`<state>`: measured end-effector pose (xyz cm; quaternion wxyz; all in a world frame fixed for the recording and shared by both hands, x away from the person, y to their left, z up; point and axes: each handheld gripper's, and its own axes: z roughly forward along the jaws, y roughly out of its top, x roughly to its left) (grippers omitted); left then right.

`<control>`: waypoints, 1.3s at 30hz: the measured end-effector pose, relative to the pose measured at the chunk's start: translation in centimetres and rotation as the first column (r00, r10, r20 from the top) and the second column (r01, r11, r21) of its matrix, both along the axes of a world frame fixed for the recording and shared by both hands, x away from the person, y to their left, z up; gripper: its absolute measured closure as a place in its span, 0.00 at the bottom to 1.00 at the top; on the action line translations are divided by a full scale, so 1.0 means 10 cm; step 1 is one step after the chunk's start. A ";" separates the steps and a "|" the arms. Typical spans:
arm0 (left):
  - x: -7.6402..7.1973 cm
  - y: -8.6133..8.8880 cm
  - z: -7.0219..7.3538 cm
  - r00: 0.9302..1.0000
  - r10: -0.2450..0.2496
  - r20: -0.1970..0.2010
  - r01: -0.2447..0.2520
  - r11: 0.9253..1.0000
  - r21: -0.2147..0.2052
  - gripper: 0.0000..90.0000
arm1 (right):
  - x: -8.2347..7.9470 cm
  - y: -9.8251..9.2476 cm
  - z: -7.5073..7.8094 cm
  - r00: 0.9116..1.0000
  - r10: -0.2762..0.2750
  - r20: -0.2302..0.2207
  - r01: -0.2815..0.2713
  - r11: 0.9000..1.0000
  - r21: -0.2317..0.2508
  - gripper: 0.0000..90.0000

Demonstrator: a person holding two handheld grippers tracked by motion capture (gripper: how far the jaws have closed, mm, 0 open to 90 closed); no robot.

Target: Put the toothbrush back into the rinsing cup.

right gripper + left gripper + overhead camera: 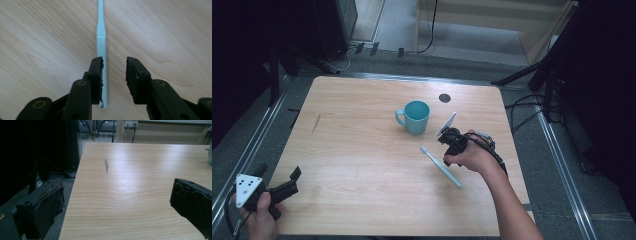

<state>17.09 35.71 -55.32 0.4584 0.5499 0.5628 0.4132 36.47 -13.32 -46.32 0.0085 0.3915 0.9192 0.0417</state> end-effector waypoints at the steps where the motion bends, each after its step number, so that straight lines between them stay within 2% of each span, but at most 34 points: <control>1: 0.00 0.00 0.00 1.000 -0.001 0.000 0.001 1.000 0.001 0.00 | 0.00 0.01 -0.02 1.000 -0.004 -0.014 0.004 1.000 0.010 0.75; 5: 0.00 0.00 0.00 1.000 0.000 -0.001 0.000 1.000 0.002 0.00 | -0.02 0.07 -0.08 0.999 -0.008 -0.037 0.008 1.000 -0.002 0.77; 7: 0.00 0.00 0.00 1.000 0.000 -0.001 0.000 1.000 0.003 0.00 | -0.02 0.09 -0.12 1.000 0.007 -0.027 -0.008 1.000 -0.003 0.77; 12: 0.00 -0.01 0.00 1.000 0.001 0.000 -0.001 1.000 0.003 0.00 | -0.04 0.12 -0.19 1.000 0.005 -0.016 -0.005 1.000 -0.014 0.75; 27: 0.00 -0.01 0.00 1.000 0.000 -0.003 0.000 1.000 0.006 0.00 | -0.04 0.16 -0.38 0.998 -0.008 -0.058 0.007 1.000 -0.026 0.80; 32: 0.00 -0.01 0.00 1.000 0.000 -0.002 0.000 1.000 0.005 0.00 | -0.04 0.17 -0.41 0.999 -0.001 -0.051 -0.001 0.999 -0.037 0.87; 36: 0.00 -0.01 0.00 1.000 -0.001 -0.003 0.001 1.000 0.006 0.00 | -0.05 0.18 -0.42 0.999 0.005 -0.048 -0.007 0.999 -0.040 0.88; 39: 0.00 -0.01 0.00 1.000 0.000 -0.004 0.000 1.000 0.008 0.00 | -0.08 0.21 -0.42 1.000 0.004 -0.027 -0.006 0.998 -0.056 0.89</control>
